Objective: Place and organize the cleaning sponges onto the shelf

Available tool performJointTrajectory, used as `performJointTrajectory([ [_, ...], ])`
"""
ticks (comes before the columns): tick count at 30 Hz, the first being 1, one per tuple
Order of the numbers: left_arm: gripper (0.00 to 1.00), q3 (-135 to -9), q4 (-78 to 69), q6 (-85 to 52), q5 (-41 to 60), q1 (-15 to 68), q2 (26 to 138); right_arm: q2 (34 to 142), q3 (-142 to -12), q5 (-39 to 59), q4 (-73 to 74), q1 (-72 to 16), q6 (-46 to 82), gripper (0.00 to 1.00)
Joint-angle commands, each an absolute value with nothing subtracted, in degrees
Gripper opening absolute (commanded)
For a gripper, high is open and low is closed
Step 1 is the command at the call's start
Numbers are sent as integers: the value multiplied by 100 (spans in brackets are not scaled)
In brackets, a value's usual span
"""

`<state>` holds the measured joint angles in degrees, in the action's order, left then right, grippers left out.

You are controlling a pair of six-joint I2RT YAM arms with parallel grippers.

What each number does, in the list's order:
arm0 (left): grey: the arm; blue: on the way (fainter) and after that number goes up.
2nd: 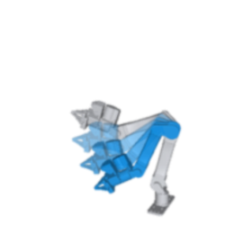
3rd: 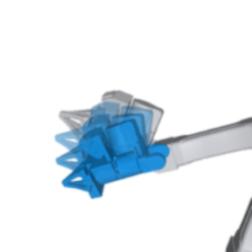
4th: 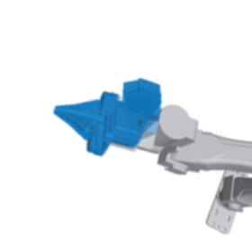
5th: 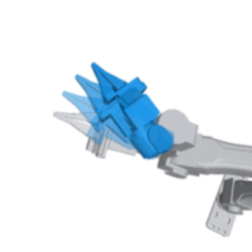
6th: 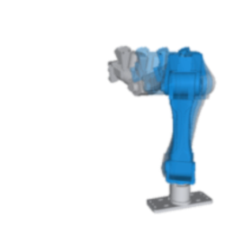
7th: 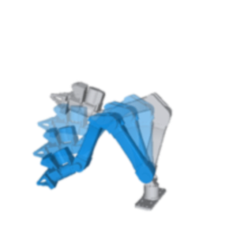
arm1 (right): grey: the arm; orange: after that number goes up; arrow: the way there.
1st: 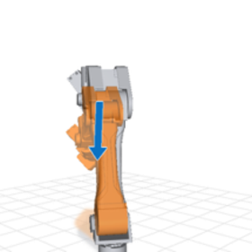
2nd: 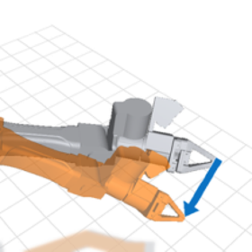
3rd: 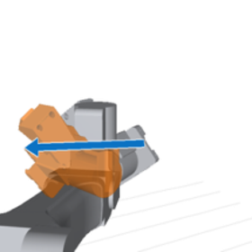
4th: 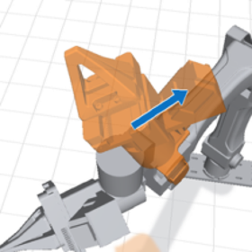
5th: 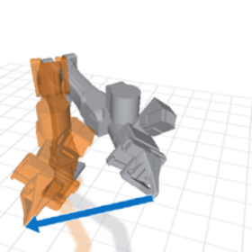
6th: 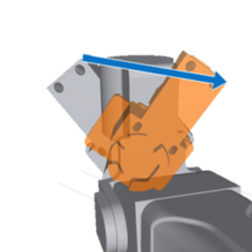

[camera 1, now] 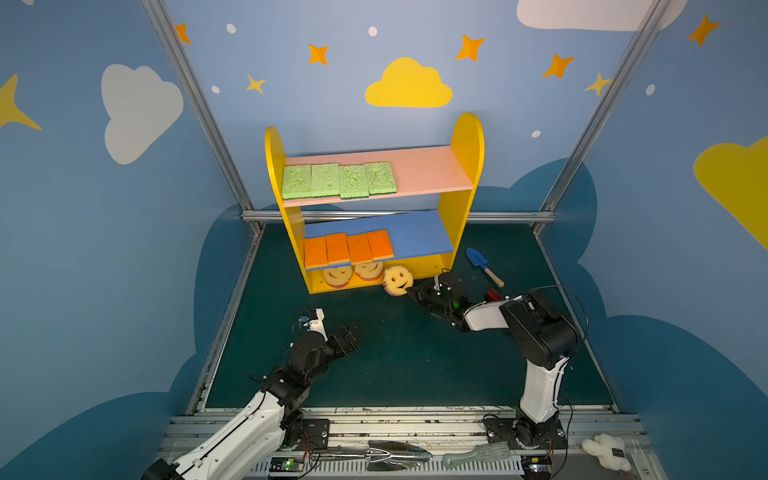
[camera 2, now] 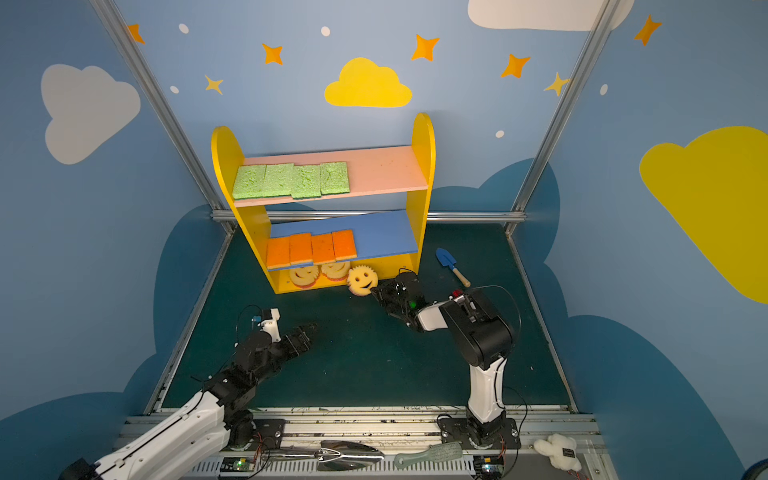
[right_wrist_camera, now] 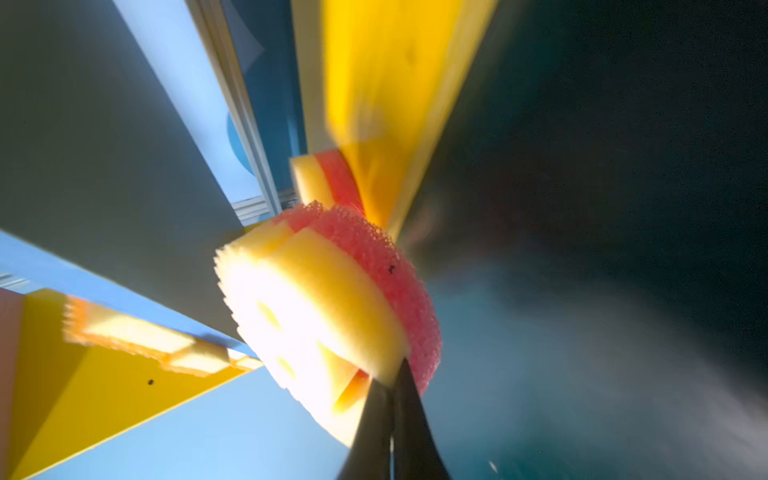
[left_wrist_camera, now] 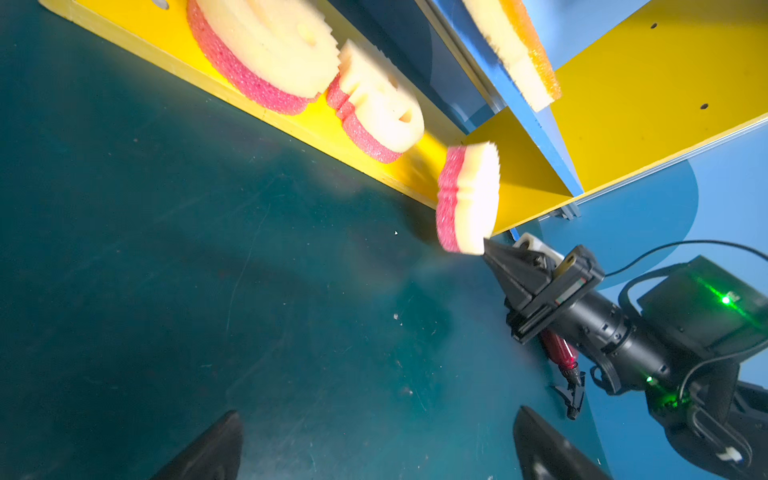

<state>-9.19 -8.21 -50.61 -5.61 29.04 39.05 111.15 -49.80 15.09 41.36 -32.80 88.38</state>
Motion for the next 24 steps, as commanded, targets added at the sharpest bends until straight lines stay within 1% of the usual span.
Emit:
performJointTrajectory([
  [1, 100, -914, -716, -4878, -320, 2789, 3953, 11301, -5294, 1303, 4357, -3206, 8856, 0],
  [12, 100, -1006, -720, -4835, 328, 2191, 4306, 11813, -5908, 1231, 4349, -2993, 8905, 1],
  [24, 100, -977, -739, -4667, 313, 1961, 4386, 12350, -6539, 1160, 4253, -2919, 8979, 2],
])
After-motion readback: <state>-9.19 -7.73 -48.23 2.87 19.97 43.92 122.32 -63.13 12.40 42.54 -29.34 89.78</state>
